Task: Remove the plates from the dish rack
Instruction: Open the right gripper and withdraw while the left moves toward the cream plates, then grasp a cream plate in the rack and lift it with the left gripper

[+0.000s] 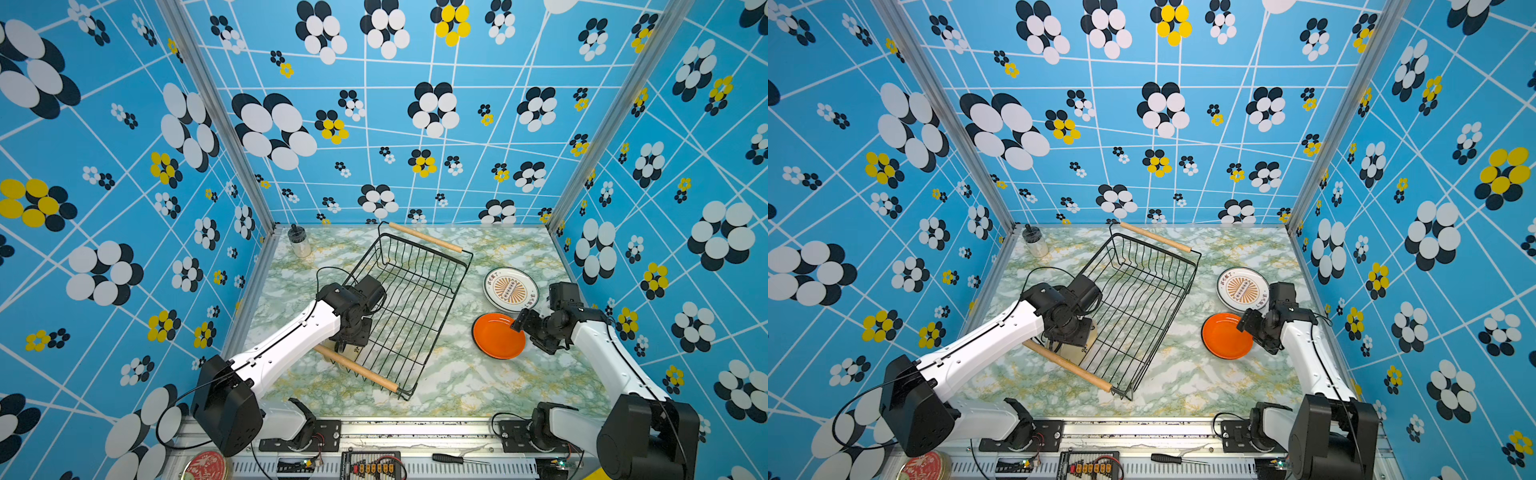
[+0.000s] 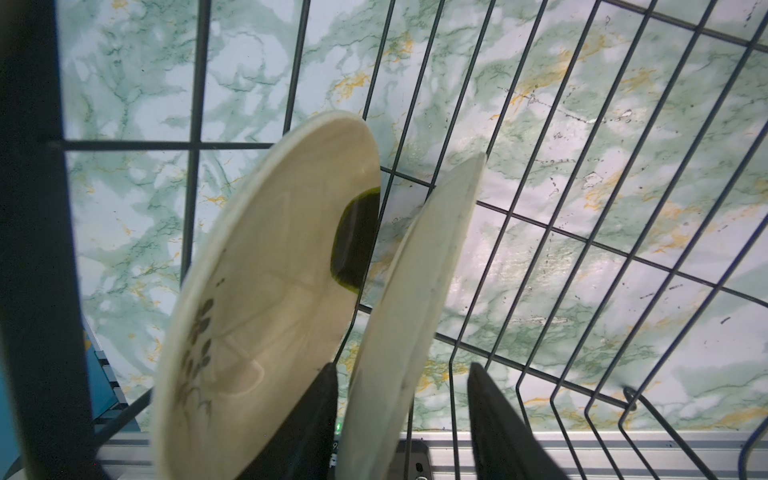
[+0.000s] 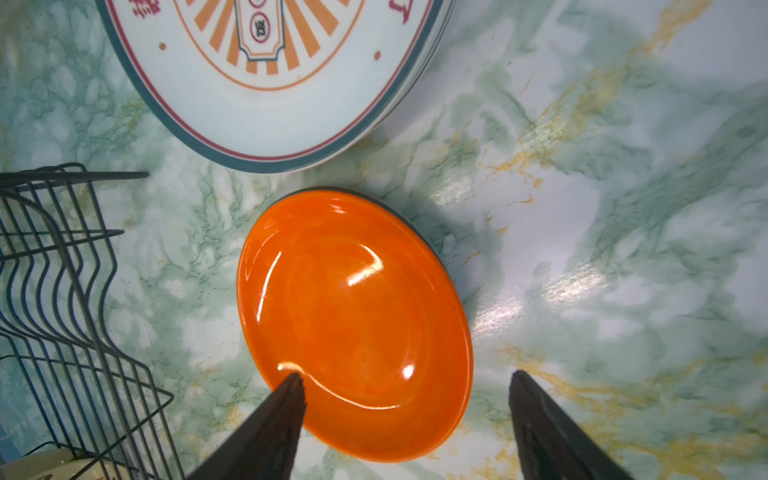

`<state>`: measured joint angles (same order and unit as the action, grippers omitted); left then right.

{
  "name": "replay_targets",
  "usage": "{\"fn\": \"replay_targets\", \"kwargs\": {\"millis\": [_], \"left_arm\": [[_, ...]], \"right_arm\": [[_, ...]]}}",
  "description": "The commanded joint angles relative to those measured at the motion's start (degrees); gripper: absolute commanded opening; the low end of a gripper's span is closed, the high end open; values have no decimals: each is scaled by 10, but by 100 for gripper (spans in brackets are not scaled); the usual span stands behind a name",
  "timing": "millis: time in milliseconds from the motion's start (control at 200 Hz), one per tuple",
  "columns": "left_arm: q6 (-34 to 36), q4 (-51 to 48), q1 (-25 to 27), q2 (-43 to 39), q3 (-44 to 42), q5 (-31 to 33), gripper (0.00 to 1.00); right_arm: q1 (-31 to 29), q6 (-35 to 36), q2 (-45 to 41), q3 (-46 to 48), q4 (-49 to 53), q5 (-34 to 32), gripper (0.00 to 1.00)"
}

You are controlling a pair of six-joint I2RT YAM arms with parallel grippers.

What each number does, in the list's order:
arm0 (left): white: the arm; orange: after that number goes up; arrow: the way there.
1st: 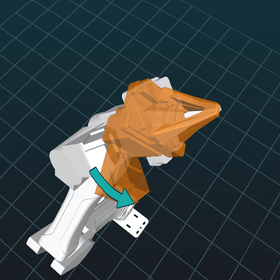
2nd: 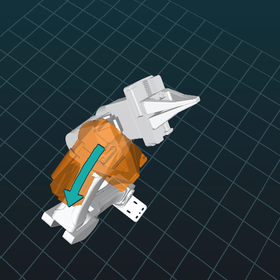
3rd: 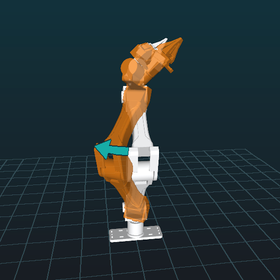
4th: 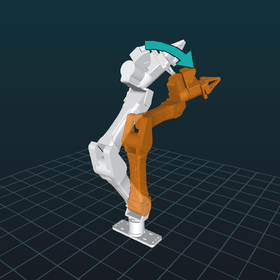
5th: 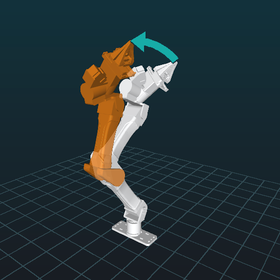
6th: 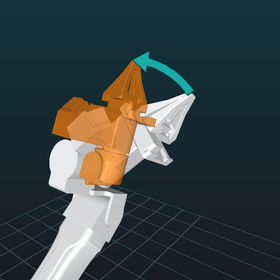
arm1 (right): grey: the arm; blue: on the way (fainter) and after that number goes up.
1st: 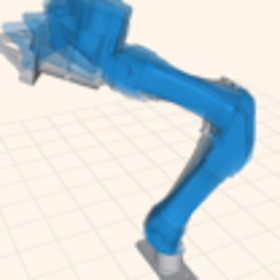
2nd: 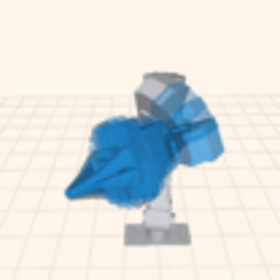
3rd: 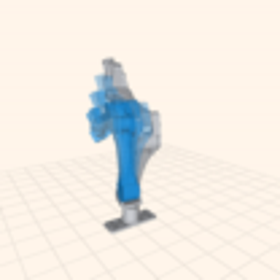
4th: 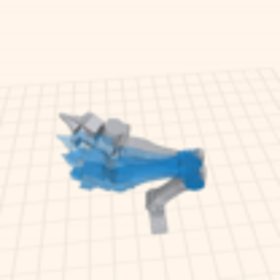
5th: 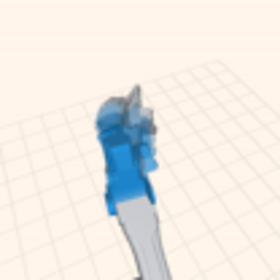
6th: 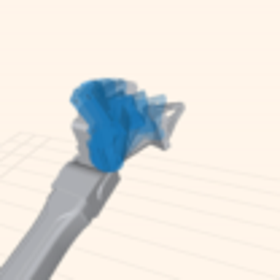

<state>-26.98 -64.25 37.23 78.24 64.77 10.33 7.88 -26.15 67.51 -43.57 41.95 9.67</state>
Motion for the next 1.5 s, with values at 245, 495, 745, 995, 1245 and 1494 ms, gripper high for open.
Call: {"fn": "replay_targets", "kwargs": {"millis": [245,495,745,995,1245,1494], "left_arm": [[1,-4,-11,37,-4,13,44],[7,-4,-18,64,1,15,33],[13,-13,-21,90,15,25,25],[25,-19,-26,95,27,26,16],[43,-27,-30,101,36,35,8],[52,-41,-28,96,69,17,1]], "right_arm": [[-1,2,-34,-11,34,-2,79],[4,3,-43,-13,37,6,79],[9,4,-44,-12,35,7,79],[13,1,-45,-11,31,5,79],[15,0,-46,-7,26,10,79],[16,0,-44,-9,25,12,79]]}}
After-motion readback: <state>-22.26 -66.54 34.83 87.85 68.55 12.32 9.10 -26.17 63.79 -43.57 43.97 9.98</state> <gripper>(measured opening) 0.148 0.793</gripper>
